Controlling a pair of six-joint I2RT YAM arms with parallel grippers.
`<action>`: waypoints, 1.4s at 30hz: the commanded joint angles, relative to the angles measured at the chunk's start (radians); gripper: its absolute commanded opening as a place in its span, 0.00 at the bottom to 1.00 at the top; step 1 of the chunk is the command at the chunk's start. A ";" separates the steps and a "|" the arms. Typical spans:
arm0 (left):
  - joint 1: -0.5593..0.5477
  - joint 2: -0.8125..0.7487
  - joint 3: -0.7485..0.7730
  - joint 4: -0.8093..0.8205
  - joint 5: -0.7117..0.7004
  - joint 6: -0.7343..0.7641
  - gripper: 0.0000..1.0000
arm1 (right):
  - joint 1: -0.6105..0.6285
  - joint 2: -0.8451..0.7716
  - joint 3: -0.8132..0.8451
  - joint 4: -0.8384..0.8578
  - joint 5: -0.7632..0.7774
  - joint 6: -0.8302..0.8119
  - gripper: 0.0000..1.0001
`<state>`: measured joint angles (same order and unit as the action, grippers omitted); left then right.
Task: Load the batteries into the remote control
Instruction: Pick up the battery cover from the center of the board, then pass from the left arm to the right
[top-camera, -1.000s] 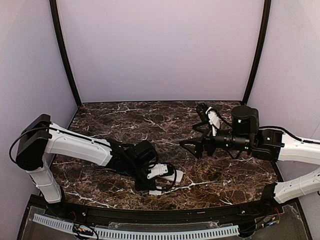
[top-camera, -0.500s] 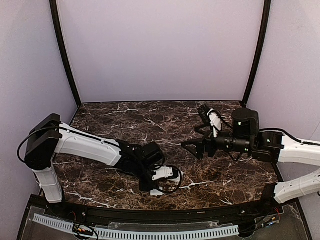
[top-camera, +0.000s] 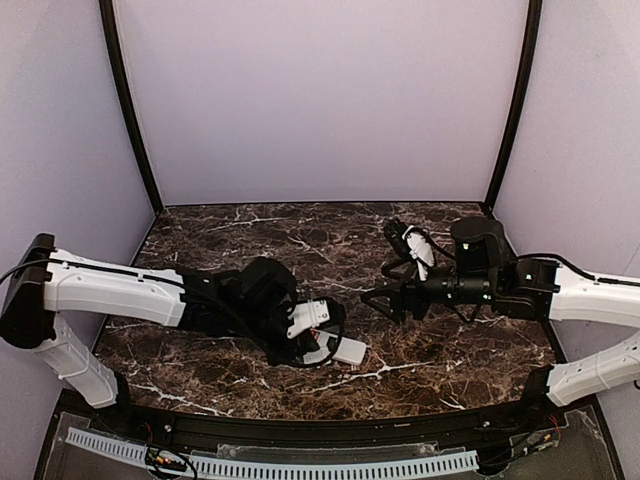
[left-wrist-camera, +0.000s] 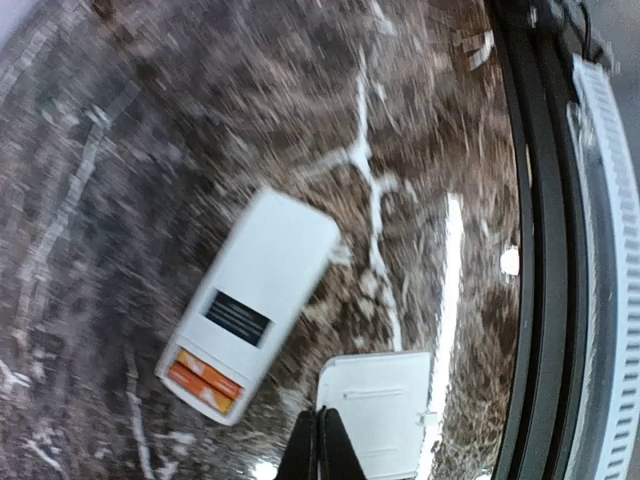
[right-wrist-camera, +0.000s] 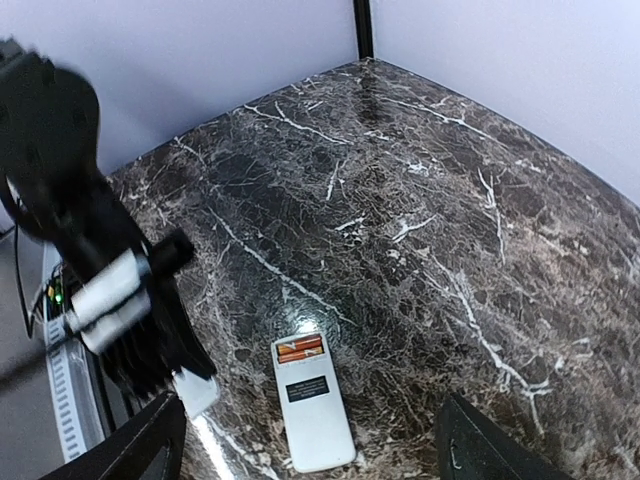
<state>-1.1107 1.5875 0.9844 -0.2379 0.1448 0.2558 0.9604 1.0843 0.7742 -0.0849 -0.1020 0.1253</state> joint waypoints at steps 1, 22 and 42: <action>0.027 -0.195 -0.062 0.250 -0.089 -0.100 0.00 | -0.006 0.017 0.036 0.002 -0.097 -0.022 0.73; 0.027 -0.387 -0.229 0.588 -0.306 -0.244 0.00 | 0.059 0.242 0.201 0.136 -0.280 0.001 0.45; 0.026 -0.389 -0.263 0.626 -0.277 -0.209 0.00 | 0.055 0.332 0.283 0.097 -0.223 0.016 0.00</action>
<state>-1.0847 1.2224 0.7399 0.3660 -0.1390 0.0395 1.0061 1.4002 1.0344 -0.0006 -0.3080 0.1474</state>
